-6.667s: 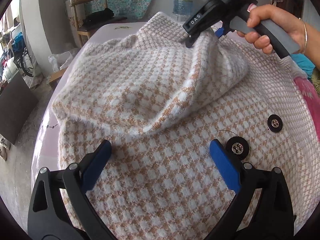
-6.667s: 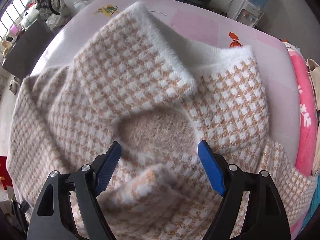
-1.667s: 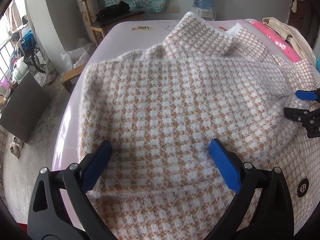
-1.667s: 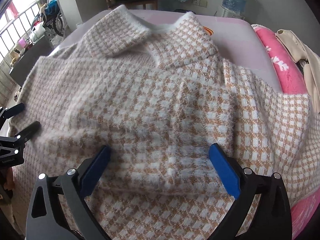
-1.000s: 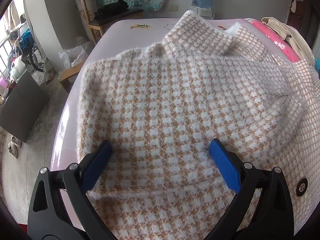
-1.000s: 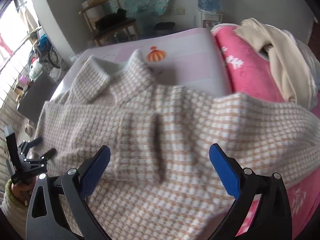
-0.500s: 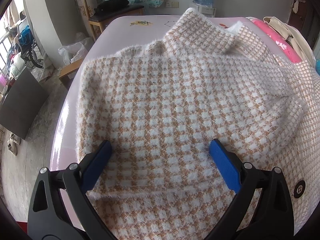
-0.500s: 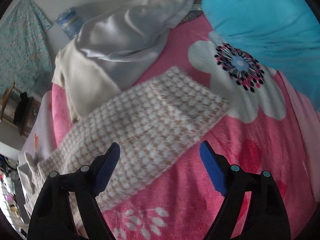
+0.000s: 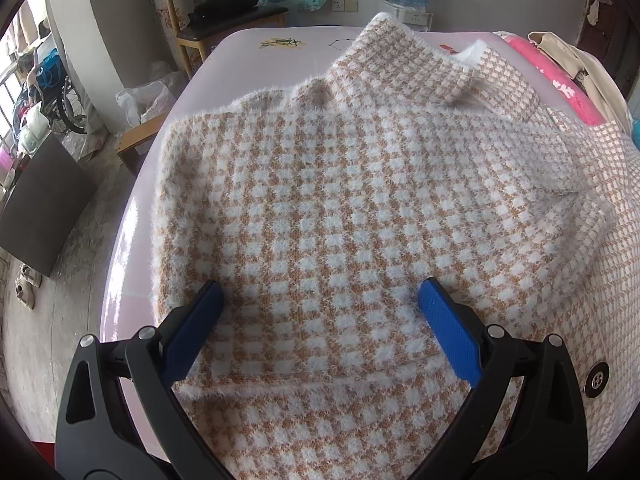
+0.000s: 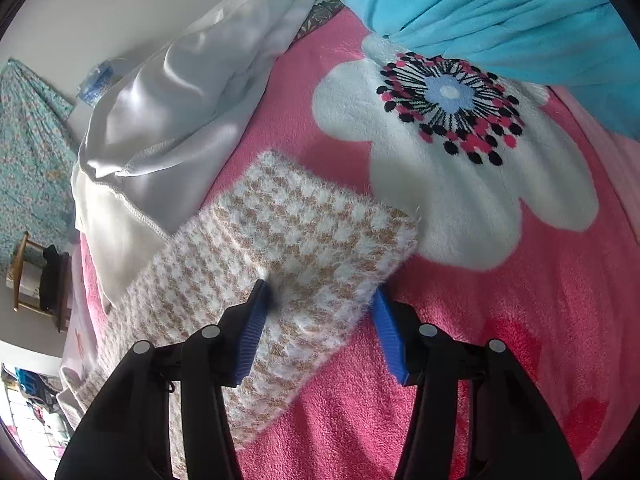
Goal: Fold large clothes
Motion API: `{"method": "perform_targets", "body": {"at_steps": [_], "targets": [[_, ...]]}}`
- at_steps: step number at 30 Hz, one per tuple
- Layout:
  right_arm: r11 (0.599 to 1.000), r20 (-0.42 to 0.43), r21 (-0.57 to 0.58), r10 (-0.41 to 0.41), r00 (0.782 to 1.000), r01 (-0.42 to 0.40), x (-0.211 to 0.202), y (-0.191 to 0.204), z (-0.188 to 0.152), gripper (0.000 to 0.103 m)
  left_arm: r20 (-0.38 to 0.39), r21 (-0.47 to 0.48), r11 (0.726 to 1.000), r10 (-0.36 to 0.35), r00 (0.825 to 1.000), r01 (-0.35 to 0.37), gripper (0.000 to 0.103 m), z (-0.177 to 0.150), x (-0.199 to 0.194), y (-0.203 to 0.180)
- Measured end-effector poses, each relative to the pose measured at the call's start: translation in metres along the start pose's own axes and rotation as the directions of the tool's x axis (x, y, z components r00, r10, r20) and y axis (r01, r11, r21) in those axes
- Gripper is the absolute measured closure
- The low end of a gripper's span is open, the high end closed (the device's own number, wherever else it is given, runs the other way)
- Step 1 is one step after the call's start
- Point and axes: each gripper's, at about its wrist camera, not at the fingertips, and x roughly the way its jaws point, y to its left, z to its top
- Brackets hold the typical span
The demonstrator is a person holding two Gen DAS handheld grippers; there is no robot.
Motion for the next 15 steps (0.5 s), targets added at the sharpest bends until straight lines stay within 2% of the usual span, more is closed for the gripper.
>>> {"method": "perform_targets", "body": {"at_steps": [3,7,11,15], "targets": [[0.999,0.021,-0.039,-0.015,1.0,0.016,-0.007,0.009,-0.002,0.074,0.001,0.0,1.0,-0.002,1.0,0.002,0.008,0.001,0.001,0.0],[0.987,0.112,-0.137,-0.066,0.992,0.081,-0.036,0.035,-0.009,0.078,0.006,-0.003,1.0,-0.005,1.0,0.005,0.008,-0.002,-0.001,0.001],[0.981,0.206,-0.187,-0.021,0.978,0.061,-0.079,0.058,-0.01,0.078,0.006,-0.008,1.0,-0.005,1.0,0.005,0.008,-0.003,-0.001,0.001],[0.972,0.283,-0.234,0.078,0.956,-0.01,-0.129,0.085,-0.013,0.079,0.008,-0.012,1.0,-0.004,1.0,0.004,0.008,-0.008,-0.005,0.0]]}}
